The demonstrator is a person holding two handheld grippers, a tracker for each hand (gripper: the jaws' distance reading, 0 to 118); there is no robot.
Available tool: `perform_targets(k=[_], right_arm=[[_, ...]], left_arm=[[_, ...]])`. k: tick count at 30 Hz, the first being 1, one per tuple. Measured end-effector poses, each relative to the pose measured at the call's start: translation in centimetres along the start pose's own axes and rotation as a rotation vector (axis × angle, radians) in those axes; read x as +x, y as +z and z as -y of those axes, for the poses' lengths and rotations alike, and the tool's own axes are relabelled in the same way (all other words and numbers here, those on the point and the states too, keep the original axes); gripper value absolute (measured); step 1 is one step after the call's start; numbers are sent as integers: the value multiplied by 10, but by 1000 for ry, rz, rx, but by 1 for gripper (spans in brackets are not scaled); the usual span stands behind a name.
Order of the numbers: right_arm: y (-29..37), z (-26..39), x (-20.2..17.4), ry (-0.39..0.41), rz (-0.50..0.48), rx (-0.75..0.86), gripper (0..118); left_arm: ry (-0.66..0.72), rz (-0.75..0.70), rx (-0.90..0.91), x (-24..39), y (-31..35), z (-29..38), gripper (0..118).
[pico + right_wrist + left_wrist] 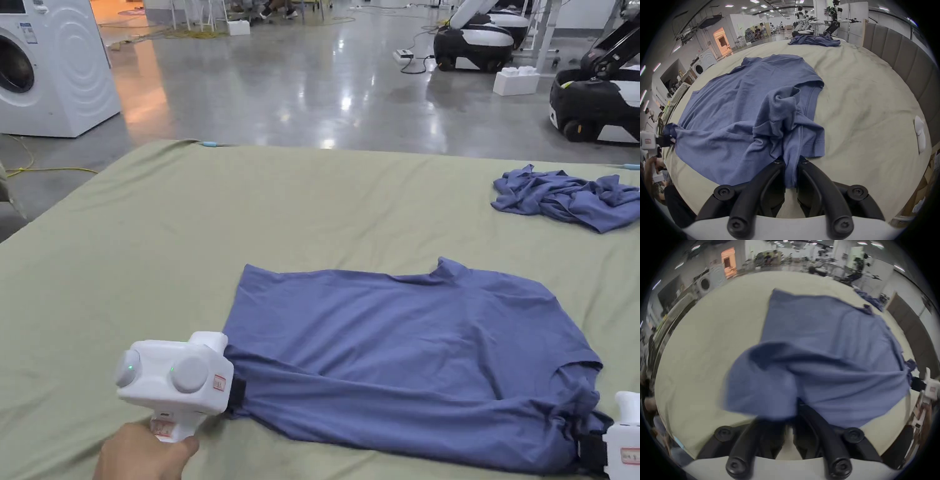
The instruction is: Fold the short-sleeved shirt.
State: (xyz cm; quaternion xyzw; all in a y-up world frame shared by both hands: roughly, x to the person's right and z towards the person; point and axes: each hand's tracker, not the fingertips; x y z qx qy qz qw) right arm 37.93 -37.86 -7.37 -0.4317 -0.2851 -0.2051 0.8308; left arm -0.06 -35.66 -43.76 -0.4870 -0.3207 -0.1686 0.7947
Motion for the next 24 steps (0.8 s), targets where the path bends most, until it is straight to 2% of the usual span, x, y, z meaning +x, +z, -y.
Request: perform_targets(k=[1, 2, 3, 4, 6, 8, 15, 19, 21, 23, 24], right_arm=[[0, 0, 0, 2, 1, 0, 13], [2, 0, 0, -1, 2, 1, 13], [2, 0, 1, -11, -1, 12, 13], [4, 1, 1, -12, -4, 21, 13], [16, 5, 2, -28, -21, 68, 13], [32, 8, 5, -88, -78, 99, 13], [93, 25, 13, -132, -180, 136, 13], [118, 43, 20, -133, -205, 123, 13], [124, 58, 24, -144, -206, 102, 13], [114, 74, 25, -115, -171, 67, 13], [105, 81, 27, -125, -171, 43, 13]], left_arm=[[-7, 18, 90, 6, 8, 0, 5], [-44, -45, 49, 13, 11, -1, 5], [-95, -29, 35, 17, 13, -2, 5], [-77, -5, 87, 15, 16, 1, 5], [-35, 21, 81, 11, 25, -2, 5], [35, 105, 128, 0, 40, 3, 5], [163, 229, 157, -29, 97, 28, 5], [196, 245, 163, -45, 116, 57, 5], [262, 292, 135, -56, 118, 80, 5], [241, 274, 110, -56, 109, 99, 5], [232, 264, 78, -55, 99, 108, 5]])
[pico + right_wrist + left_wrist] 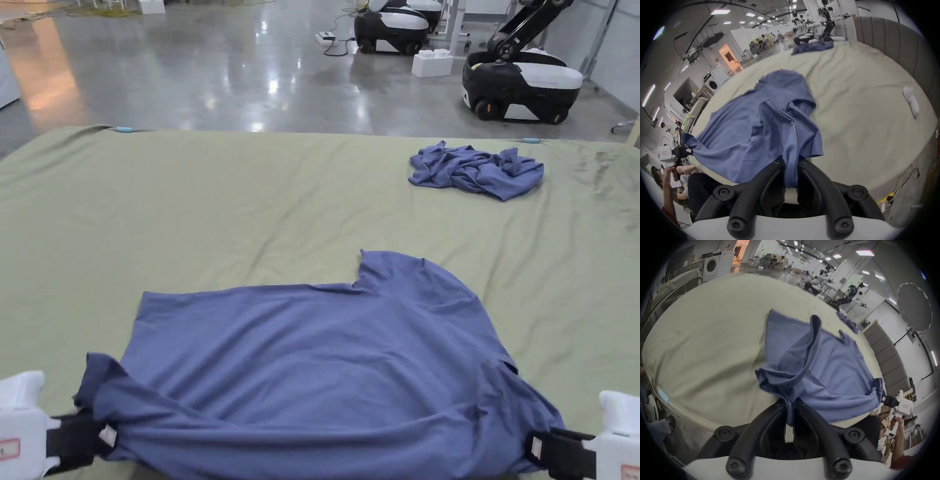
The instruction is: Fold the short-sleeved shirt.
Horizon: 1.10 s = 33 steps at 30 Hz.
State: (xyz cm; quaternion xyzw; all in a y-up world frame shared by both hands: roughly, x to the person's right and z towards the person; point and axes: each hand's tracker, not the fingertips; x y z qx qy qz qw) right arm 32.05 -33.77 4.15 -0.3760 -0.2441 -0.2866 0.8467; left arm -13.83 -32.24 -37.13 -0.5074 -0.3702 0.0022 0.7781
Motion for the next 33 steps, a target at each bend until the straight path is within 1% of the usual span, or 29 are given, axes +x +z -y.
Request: perform_targets(k=[1, 2, 3, 4, 5, 6, 7, 8, 10, 11, 12, 14, 15, 16, 17, 18, 19, 20, 21, 22, 23, 24, 25, 27, 29, 30, 31, 32, 33], right_arm=[[-7, 6, 3, -13, -1, -30, 13], [-17, 12, 5, -15, -2, -27, 13], [-28, 17, 6, 30, 18, -30, 13], [-34, 20, 6, 72, 44, -44, 13], [-38, 20, 5, 90, 58, -62, 18], [-32, 20, 3, 104, 84, -37, 38], [-23, 19, 2, 113, 122, -19, 62], [-7, 17, -3, 125, 177, 6, 79], [41, 18, -18, 151, 179, 195, 80], [76, 21, -34, 194, 171, 352, 80], [107, 27, -50, 229, 147, 510, 80], [149, 45, -80, 257, 95, 764, 80], [165, 55, -95, 276, 73, 856, 77], [173, 63, -105, 276, 59, 908, 58], [180, 69, -119, 273, 51, 934, 6], [184, 70, -129, 283, 41, 927, 2], [184, 73, -131, 289, 79, 959, 2], [185, 75, -133, 290, 17, 935, 2], [186, 72, -137, 303, -15, 892, 2], [184, 70, -139, 304, 20, 894, 2], [179, 64, -141, 319, 1, 884, 2], [176, 57, -142, 329, -24, 864, 2], [170, 46, -142, 328, -10, 865, 2], [148, 5, -137, 338, -10, 831, 2], [105, -57, -128, 337, 24, 724, 3], [70, -97, -121, 301, 49, 641, 21], [29, -141, -108, 261, 74, 514, 56], [-12, -175, -99, 228, 117, 368, 96], [-61, -208, -84, 152, 135, 192, 115]], left_arm=[[4, -6, -29, -4, -9, 7, 5], [23, 2, -33, -9, -19, 15, 5], [41, 5, -18, -15, -26, 22, 5], [52, 6, -15, -18, -31, 24, 10], [67, 4, -14, -20, -32, 24, 22], [89, 17, -4, -21, -28, 23, 50], [91, 57, 51, -17, -15, 22, 73], [28, 2, 114, -8, 2, 20, 87], [-182, -146, 283, 22, 48, 18, 88], [-289, -198, 449, 43, 79, 25, 88], [-369, -222, 596, 64, 108, 35, 88], [-463, -184, 804, 98, 149, 55, 88], [-497, -158, 895, 113, 163, 67, 86], [-491, -150, 944, 124, 170, 76, 78], [-489, -147, 960, 139, 175, 82, 39], [-502, -102, 945, 136, 172, 86, 0], [-495, -114, 931, 141, 171, 88, 0], [-479, -126, 1020, 146, 158, 105, 0], [-492, -11, 957, 147, 153, 106, 0], [-498, -11, 906, 146, 159, 98, 0], [-501, -58, 930, 147, 153, 101, 0], [-515, -45, 923, 143, 148, 101, 0], [-504, -25, 890, 139, 144, 98, 0], [-457, 2, 866, 143, 147, 97, 0], [-439, -5, 846, 138, 142, 96, 0], [-429, -12, 840, 140, 141, 98, 0], [-419, -8, 826, 138, 138, 97, 0], [-409, -8, 814, 136, 136, 96, 0], [-398, -11, 801, 134, 134, 96, 0]])
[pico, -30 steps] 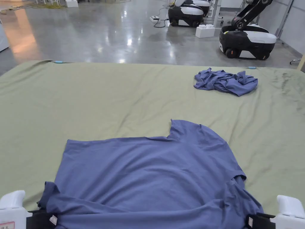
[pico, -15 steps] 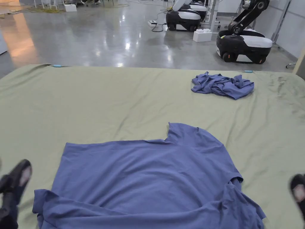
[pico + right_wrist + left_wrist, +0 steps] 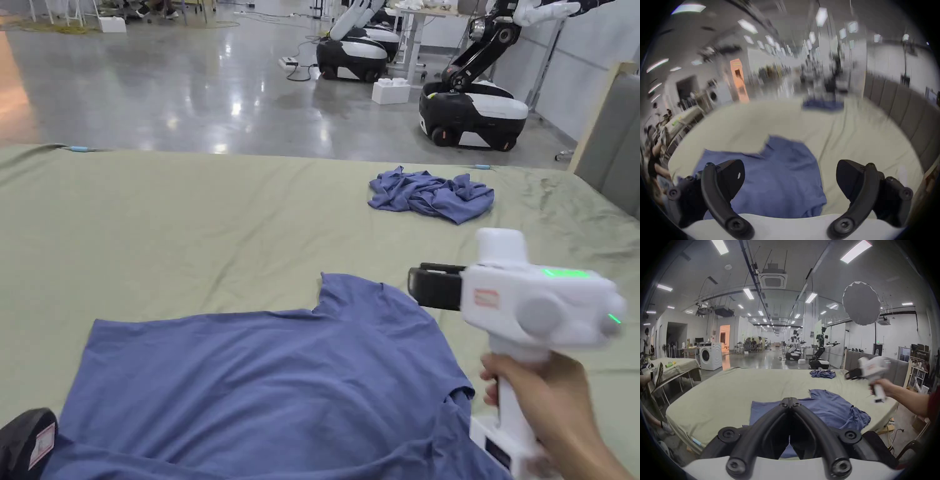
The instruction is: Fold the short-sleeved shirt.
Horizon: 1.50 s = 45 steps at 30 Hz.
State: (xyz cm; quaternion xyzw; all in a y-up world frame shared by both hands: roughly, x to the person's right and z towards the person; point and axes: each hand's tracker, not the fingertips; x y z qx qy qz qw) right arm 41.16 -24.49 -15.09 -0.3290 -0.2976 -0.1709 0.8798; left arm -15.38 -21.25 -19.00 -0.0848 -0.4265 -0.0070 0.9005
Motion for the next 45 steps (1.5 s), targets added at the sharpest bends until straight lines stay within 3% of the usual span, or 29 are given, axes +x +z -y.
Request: perform_targets(k=[4, 6, 7, 8, 9, 10, 11, 12, 13, 14, 15, 17, 20, 21, 22, 26, 27, 28, 32, 33, 35, 41, 45], right_arm=[[-146, -10, 32, 7, 130, -253, 94], [-167, 3, 36, -16, 108, -278, 93], [-176, 7, 37, -48, 74, -321, 86], [-184, 15, 39, -92, -26, -380, 70], [-193, 23, 35, -57, -5, -440, 65], [-181, 22, 31, -2, 42, -343, 59], [-181, 16, 32, -49, 57, -360, 44], [-181, 13, 34, -62, 90, -352, 15], [-180, 11, 37, -41, 104, -332, 6], [-172, 11, 40, -64, -2, -333, 6], [-173, 12, 38, -48, 38, -353, 6], [-175, 16, 35, -31, 41, -340, 6], [-162, 23, 25, -10, 63, -325, 6], [-162, 23, 24, -4, 67, -324, 6], [-162, 21, 24, -3, 67, -323, 6], [-159, 19, 29, -18, 49, -325, 6], [-157, 19, 31, -31, 41, -323, 6], [-155, 19, 32, -45, 34, -318, 6], [-133, 18, 31, -18, 15, -226, 6], [-120, 17, 30, -25, -4, -193, 5], [-95, 16, 30, -44, -103, -142, 5], [23, 37, 27, 23, -231, 24, 5], [86, 77, 44, -25, -299, 45, 5]], left_arm=[[12, -22, -42, -6, -12, 8, 0], [6, -31, -57, 7, -22, -2, 0], [8, -38, -63, 8, -27, -2, 0], [7, -42, -72, 9, -37, -2, 0], [1, -53, -91, -10, -40, 4, 0], [0, -55, -109, -15, -57, 1, 1], [1, -54, -156, -24, -77, -4, 20], [13, -20, -168, -38, -104, -12, 63], [55, 28, -186, -50, -129, -16, 96], [105, 61, -261, -70, -177, -25, 112], [96, 51, -319, -87, -224, -27, 113], [117, 37, -488, -117, -321, -20, 113], [167, -146, -786, -156, -431, 35, 105], [163, -164, -872, -163, -450, 52, 92], [187, -168, -899, -171, -464, 69, 87], [161, -206, -885, -163, -465, 81, 81], [120, -200, -893, -159, -463, 75, 60], [84, -156, -877, -156, -461, 69, 3], [49, -152, -810, -147, -432, 55, 0], [109, -123, -789, -149, -418, 46, 0], [97, -91, -725, -143, -391, 31, 0], [118, 22, -540, -123, -265, -14, 0], [127, 50, -504, -123, -190, -4, 0]])
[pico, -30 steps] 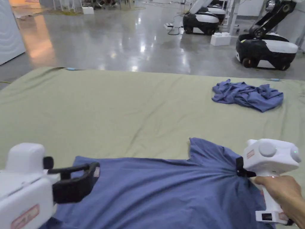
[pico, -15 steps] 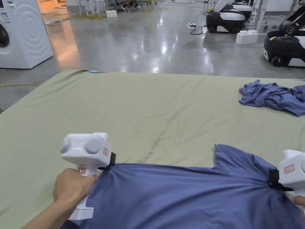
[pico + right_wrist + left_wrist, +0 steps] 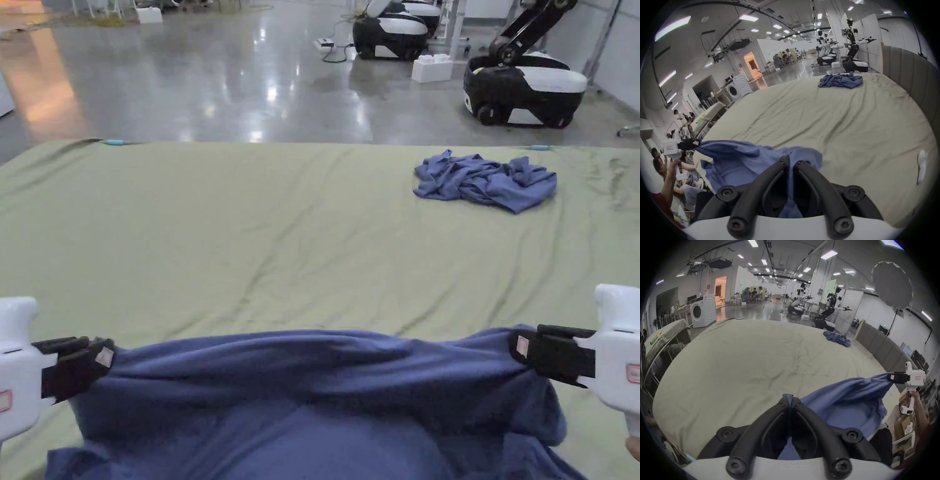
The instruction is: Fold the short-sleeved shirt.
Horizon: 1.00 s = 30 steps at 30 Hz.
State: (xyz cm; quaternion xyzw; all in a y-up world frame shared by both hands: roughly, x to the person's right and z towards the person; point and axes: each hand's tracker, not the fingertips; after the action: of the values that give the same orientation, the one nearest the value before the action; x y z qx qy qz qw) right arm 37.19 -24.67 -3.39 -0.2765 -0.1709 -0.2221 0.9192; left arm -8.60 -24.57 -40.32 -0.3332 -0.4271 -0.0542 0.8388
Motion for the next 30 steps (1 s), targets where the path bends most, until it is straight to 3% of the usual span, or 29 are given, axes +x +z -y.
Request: perform_targets(k=[5, 7, 9, 17, 18, 19, 20, 21, 24, 27, 28, 29, 30], right_arm=[[47, 76, 11, -60, 16, -24, 5], [46, 104, 19, -83, 11, -122, 5], [35, 135, 26, -151, 33, -150, 5], [20, 171, 34, -133, 79, -150, 5], [21, 167, 31, -123, 92, -158, 8], [23, 161, 27, -93, 112, -193, 23], [29, 152, 20, -54, 168, -204, 51], [39, 144, 9, -4, 211, -181, 77], [113, 114, -44, 207, 293, 266, 76], [172, 113, -101, 312, 285, 729, 79], [182, 114, -114, 323, 283, 797, 73], [191, 117, -128, 308, 277, 806, 36], [194, 118, -137, 295, 267, 819, 2]], left_arm=[[87, 56, -10, -13, 40, 66, 0], [90, 69, -43, -18, 42, 95, 0], [111, 54, -113, -23, 26, 115, 0], [134, 33, -117, -29, 4, 146, 2], [128, 35, -111, -26, 4, 144, 15], [120, 37, -121, -25, 4, 139, 43], [121, 64, -135, -21, 10, 131, 74], [114, 86, -118, -17, 19, 123, 85], [-98, -32, 221, 24, 89, 79, 85], [-205, -100, 532, 71, 154, 61, 86], [-204, -117, 594, 86, 169, 61, 83], [-195, -123, 661, 98, 182, 66, 64], [-174, -119, 688, 107, 190, 69, 0]])
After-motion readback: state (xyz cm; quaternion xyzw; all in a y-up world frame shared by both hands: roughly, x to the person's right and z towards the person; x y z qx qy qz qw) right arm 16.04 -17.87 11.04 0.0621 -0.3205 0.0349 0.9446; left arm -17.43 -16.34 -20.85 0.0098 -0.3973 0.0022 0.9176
